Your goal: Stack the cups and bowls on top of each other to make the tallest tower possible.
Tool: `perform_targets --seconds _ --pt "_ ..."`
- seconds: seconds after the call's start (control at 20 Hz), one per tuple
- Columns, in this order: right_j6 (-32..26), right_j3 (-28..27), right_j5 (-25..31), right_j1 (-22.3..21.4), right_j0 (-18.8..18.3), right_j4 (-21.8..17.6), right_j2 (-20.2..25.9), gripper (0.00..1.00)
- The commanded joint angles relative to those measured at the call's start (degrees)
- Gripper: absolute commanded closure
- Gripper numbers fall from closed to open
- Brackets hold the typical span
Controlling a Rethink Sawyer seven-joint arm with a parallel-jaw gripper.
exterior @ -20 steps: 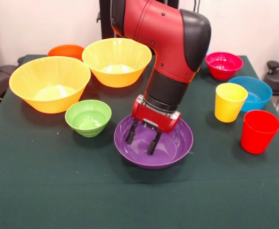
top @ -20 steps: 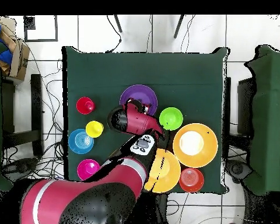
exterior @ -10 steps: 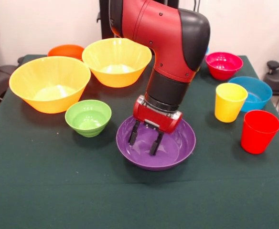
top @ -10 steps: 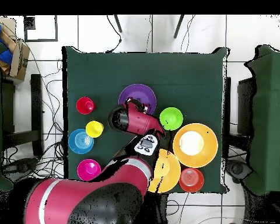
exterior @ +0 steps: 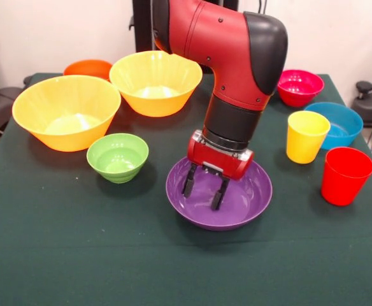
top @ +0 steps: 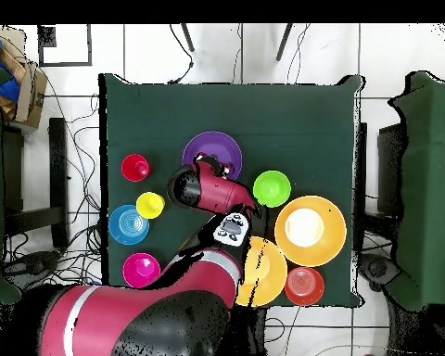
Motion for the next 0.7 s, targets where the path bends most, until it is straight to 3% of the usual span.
perform_targets --seconds 0.05,0.7 --pt "4.64 0.91 9.03 2.79 0.77 -2.34 10.25 0.00" --pt "5.21 0.90 9.00 3.00 1.39 -1.91 9.88 0.00"
